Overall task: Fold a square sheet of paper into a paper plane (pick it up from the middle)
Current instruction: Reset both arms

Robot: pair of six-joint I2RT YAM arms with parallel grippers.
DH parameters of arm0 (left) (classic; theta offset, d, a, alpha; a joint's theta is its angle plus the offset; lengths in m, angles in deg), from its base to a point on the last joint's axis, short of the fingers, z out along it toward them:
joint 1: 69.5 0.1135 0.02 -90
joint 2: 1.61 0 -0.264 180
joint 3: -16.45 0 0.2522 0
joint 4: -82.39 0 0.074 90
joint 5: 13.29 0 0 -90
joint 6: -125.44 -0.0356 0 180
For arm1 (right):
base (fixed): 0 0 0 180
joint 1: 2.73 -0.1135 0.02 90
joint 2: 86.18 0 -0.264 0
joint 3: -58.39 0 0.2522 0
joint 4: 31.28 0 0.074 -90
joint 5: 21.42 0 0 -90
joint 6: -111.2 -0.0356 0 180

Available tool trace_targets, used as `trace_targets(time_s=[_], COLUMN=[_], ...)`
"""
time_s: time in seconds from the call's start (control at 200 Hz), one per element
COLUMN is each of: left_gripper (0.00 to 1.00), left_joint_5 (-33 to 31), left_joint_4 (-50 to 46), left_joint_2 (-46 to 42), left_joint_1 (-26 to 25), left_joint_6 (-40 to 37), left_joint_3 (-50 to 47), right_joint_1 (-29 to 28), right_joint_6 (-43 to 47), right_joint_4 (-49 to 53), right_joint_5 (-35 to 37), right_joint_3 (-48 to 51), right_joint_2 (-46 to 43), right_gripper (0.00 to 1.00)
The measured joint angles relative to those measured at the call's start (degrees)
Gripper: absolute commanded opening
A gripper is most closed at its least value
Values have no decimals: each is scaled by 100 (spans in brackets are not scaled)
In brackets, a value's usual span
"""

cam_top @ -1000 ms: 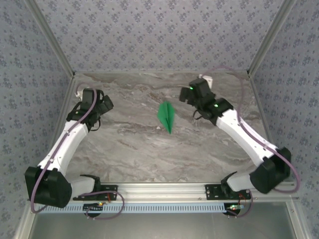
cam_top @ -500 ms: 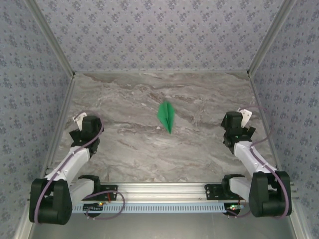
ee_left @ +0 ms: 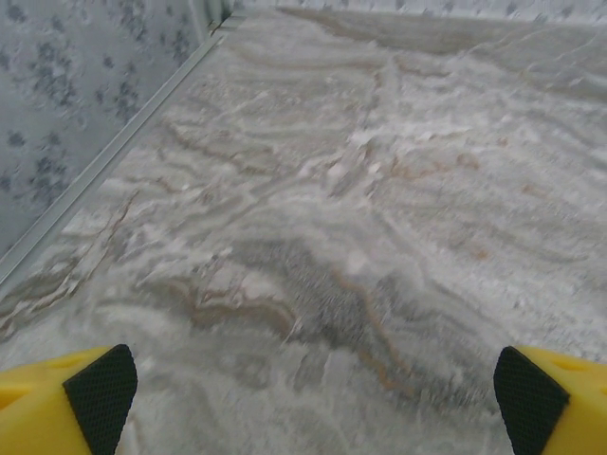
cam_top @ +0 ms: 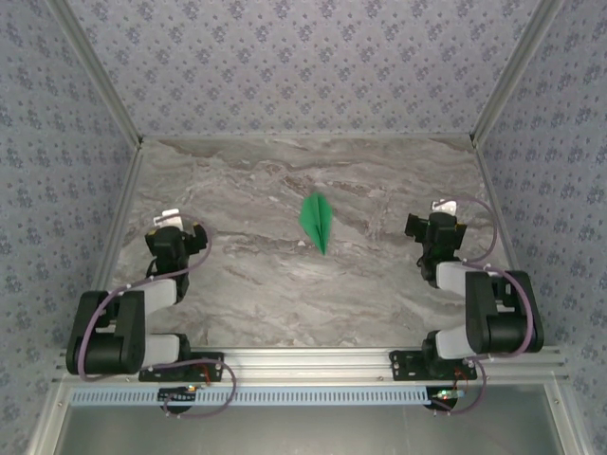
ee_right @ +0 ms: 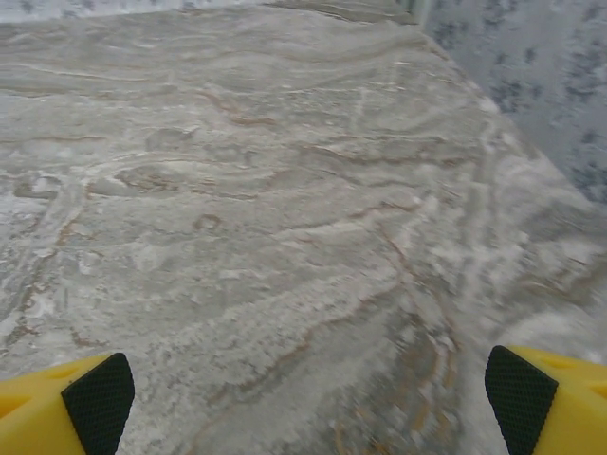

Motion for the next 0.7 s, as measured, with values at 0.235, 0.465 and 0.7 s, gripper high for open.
trace_targets(time_s=[0.235,0.465,0.7], left_gripper=[99,99,99], left_joint_5=[730,763,691], left_joint_4=[896,678,619], left_joint_2=[1008,1165,1165], left_joint_1=[256,203,94], left_joint_6=[-46,-90,-149], left_joint_3=[22,463,597], right_joint_1=[68,72,72], right_joint_6=[232,326,326], right_joint_4=[-553,-719,-719], right_joint_5=[-732,-984,-1023], right_joint_3=[168,166,166], right_joint_2=[415,415,415], right_gripper=[100,100,100])
